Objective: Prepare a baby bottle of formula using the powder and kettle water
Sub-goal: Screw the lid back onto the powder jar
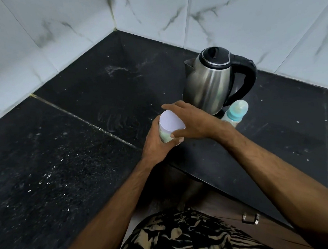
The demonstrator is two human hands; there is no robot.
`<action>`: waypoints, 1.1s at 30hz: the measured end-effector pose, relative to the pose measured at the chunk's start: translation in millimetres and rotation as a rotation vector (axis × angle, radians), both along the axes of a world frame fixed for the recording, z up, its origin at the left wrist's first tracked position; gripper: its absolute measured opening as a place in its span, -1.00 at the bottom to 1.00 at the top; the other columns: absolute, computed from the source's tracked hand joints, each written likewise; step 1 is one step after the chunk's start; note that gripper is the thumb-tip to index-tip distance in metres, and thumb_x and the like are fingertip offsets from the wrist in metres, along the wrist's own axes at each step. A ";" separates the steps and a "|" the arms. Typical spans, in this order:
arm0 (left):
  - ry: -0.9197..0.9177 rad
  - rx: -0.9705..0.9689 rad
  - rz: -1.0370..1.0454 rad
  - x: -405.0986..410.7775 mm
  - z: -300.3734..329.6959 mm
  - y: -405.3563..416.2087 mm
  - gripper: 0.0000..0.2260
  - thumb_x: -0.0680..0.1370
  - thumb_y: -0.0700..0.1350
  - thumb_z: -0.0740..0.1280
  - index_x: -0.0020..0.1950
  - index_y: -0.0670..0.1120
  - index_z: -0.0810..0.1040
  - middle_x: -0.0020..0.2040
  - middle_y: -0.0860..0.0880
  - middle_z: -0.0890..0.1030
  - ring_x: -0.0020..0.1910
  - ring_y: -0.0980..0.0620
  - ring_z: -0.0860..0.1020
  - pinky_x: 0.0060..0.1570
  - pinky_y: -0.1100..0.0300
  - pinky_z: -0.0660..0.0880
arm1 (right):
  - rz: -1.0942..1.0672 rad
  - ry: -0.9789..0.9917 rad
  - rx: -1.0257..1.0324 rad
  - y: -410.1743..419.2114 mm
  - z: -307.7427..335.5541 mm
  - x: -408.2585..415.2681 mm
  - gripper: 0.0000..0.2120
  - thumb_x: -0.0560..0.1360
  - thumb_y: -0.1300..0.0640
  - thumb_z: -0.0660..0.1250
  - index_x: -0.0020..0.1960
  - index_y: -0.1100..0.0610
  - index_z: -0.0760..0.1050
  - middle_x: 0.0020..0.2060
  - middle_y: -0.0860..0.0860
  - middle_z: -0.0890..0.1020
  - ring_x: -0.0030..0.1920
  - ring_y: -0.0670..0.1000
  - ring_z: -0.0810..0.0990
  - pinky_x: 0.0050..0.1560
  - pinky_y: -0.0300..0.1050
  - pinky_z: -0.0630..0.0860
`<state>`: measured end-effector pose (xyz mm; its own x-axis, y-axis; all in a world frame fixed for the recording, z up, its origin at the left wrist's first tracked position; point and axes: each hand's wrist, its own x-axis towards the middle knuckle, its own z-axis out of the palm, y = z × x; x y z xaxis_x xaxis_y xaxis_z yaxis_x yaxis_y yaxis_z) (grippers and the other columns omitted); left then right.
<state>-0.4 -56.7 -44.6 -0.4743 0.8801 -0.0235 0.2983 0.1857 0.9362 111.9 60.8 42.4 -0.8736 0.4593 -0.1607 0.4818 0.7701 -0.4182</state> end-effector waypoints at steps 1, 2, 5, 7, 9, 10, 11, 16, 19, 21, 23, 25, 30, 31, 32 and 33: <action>0.000 -0.001 0.000 -0.1 -0.1 0.1 -0.15 0.36 -0.04 0.60 0.54 0.03 0.21 0.42 0.09 0.40 0.35 0.15 0.38 0.27 0.28 0.37 | -0.056 0.014 0.069 -3.5 -1.0 -1.7 -0.09 0.37 -0.12 0.52 0.56 -0.03 0.11 0.37 0.04 0.37 0.35 0.09 0.38 0.29 -0.03 0.40; -0.004 0.000 -0.002 -0.2 0.0 0.3 -0.15 0.36 -0.04 0.60 0.54 0.03 0.22 0.43 0.07 0.41 0.36 0.13 0.39 0.27 0.26 0.37 | -0.107 0.015 0.148 -6.9 -2.0 -3.4 -0.09 0.35 -0.20 0.51 0.55 -0.03 0.14 0.33 0.05 0.40 0.32 0.10 0.40 0.25 -0.01 0.44; -0.012 0.000 -0.002 0.1 0.2 0.4 -0.16 0.37 -0.08 0.60 0.53 0.03 0.22 0.38 0.12 0.42 0.33 0.16 0.41 0.17 0.46 0.37 | -0.089 0.010 0.166 -7.9 -4.9 -2.5 -0.06 0.34 -0.26 0.48 0.56 -0.04 0.11 0.38 0.04 0.34 0.36 0.11 0.36 0.31 0.05 0.42; -0.008 0.000 0.000 -0.1 -0.6 0.0 -0.18 0.37 -0.10 0.60 0.51 0.03 0.23 0.32 0.18 0.39 0.23 0.30 0.41 0.06 0.61 0.32 | -0.007 0.011 -0.016 0.6 -2.9 0.8 -0.06 0.37 -0.10 0.50 0.58 -0.07 0.03 0.48 0.01 0.22 0.46 0.10 0.25 0.42 0.03 0.33; -0.007 0.001 -0.002 0.1 -1.4 0.5 -0.20 0.37 -0.10 0.60 0.48 0.08 0.22 0.30 0.21 0.37 0.19 0.41 0.39 0.04 0.66 0.29 | 0.029 0.034 -0.108 5.5 -2.5 1.9 -0.07 0.39 0.00 0.51 0.58 -0.09 0.03 0.47 0.00 0.26 0.43 0.07 0.29 0.41 0.01 0.33; -0.008 -0.004 -0.001 0.2 -1.4 0.7 -0.20 0.37 -0.08 0.60 0.48 0.10 0.22 0.31 0.22 0.36 0.19 0.40 0.39 0.04 0.66 0.28 | -0.001 0.052 -0.088 4.3 -3.7 0.5 -0.09 0.38 -0.03 0.52 0.57 -0.08 0.07 0.42 0.01 0.32 0.39 0.07 0.34 0.38 -0.01 0.36; -0.011 -0.010 0.001 0.3 -1.5 0.8 -0.18 0.37 -0.06 0.60 0.50 0.10 0.22 0.31 0.23 0.36 0.21 0.36 0.38 0.03 0.65 0.28 | -0.062 0.067 -0.037 0.7 -4.7 -1.4 -0.09 0.36 -0.10 0.53 0.56 -0.06 0.11 0.37 0.02 0.37 0.36 0.07 0.37 0.33 -0.02 0.40; -0.010 -0.009 0.001 -1.1 -2.7 1.1 -0.16 0.36 -0.07 0.60 0.52 0.06 0.22 0.28 0.28 0.39 0.22 0.34 0.42 0.02 0.57 0.35 | -0.097 0.065 0.098 -8.1 -10.9 -3.1 -0.05 0.34 -0.27 0.47 0.57 -0.04 0.09 0.46 0.04 0.26 0.44 0.11 0.27 0.39 0.06 0.36; -0.008 -0.008 0.000 -0.9 -5.2 0.6 -0.17 0.38 -0.10 0.59 0.53 0.02 0.21 0.28 0.31 0.34 0.19 0.48 0.36 0.05 0.67 0.27 | 0.067 0.030 -0.133 5.5 -2.1 1.8 -0.07 0.40 0.03 0.49 0.59 -0.09 0.00 0.57 -0.02 0.08 0.54 0.03 0.11 0.51 -0.01 0.18; -0.006 -0.010 0.003 -0.3 -5.6 1.3 -0.17 0.38 -0.10 0.59 0.51 0.05 0.20 0.27 0.33 0.33 0.17 0.55 0.33 0.03 0.69 0.23 | 0.062 0.041 -0.139 6.4 -2.6 0.4 -0.12 0.41 0.07 0.48 0.58 -0.07 0.06 0.50 -0.01 0.24 0.47 0.04 0.24 0.45 -0.02 0.27; -0.011 -0.013 -0.001 -0.7 -5.9 1.6 -0.17 0.37 -0.08 0.59 0.52 0.08 0.20 0.22 0.40 0.32 0.13 0.60 0.32 -0.01 0.70 0.25 | -0.052 0.059 0.000 -0.9 -5.8 -4.0 -0.13 0.39 -0.10 0.51 0.56 -0.04 0.13 0.41 0.02 0.35 0.39 0.08 0.34 0.35 -0.03 0.36; -0.023 -0.017 -0.001 -1.2 -4.9 1.8 -0.15 0.37 -0.07 0.59 0.54 0.06 0.20 0.24 0.33 0.36 0.16 0.47 0.38 -0.02 0.66 0.29 | -0.115 0.065 0.140 -6.0 -10.4 -5.8 -0.10 0.35 -0.24 0.49 0.54 -0.02 0.16 0.38 0.03 0.38 0.35 0.10 0.37 0.30 0.00 0.41; -0.001 0.019 -0.003 -1.6 -7.8 0.8 -0.18 0.36 -0.13 0.61 0.50 0.04 0.23 0.24 0.36 0.37 0.17 0.60 0.34 0.05 0.63 0.32 | 0.113 0.010 -0.102 11.5 -3.8 0.7 -0.06 0.38 -0.01 0.52 0.59 -0.09 0.04 0.57 -0.02 0.09 0.55 0.03 0.06 0.50 -0.06 0.14; 0.005 0.021 0.000 -1.3 -8.3 0.7 -0.17 0.36 -0.12 0.61 0.50 0.05 0.23 0.24 0.36 0.36 0.17 0.61 0.33 0.07 0.63 0.31 | 0.158 -0.010 -0.126 16.3 -0.7 -0.2 -0.11 0.40 0.06 0.51 0.58 -0.07 0.09 0.56 -0.02 0.14 0.55 0.02 0.09 0.52 -0.04 0.16; 0.004 0.019 0.007 -1.2 -8.7 0.9 -0.17 0.35 -0.10 0.62 0.48 0.08 0.23 0.25 0.37 0.36 0.17 0.62 0.33 0.08 0.63 0.29 | 0.198 -0.028 -0.119 19.7 2.0 -2.2 -0.17 0.41 0.10 0.50 0.56 -0.04 0.16 0.53 -0.01 0.22 0.53 0.02 0.16 0.51 0.01 0.21; -0.001 0.015 0.009 -0.8 -8.4 0.9 -0.17 0.35 -0.07 0.63 0.47 0.11 0.23 0.25 0.37 0.37 0.17 0.62 0.33 0.09 0.64 0.28 | 0.218 -0.042 -0.088 20.9 4.1 -4.2 -0.22 0.42 0.10 0.50 0.54 -0.03 0.22 0.49 0.00 0.30 0.49 0.04 0.25 0.47 0.05 0.28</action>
<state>-1.2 -55.7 -53.0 -0.4823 0.8760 -0.0112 0.2956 0.1747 0.9392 107.7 81.7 46.6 -0.9422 0.2433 -0.2304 0.3268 0.8192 -0.4712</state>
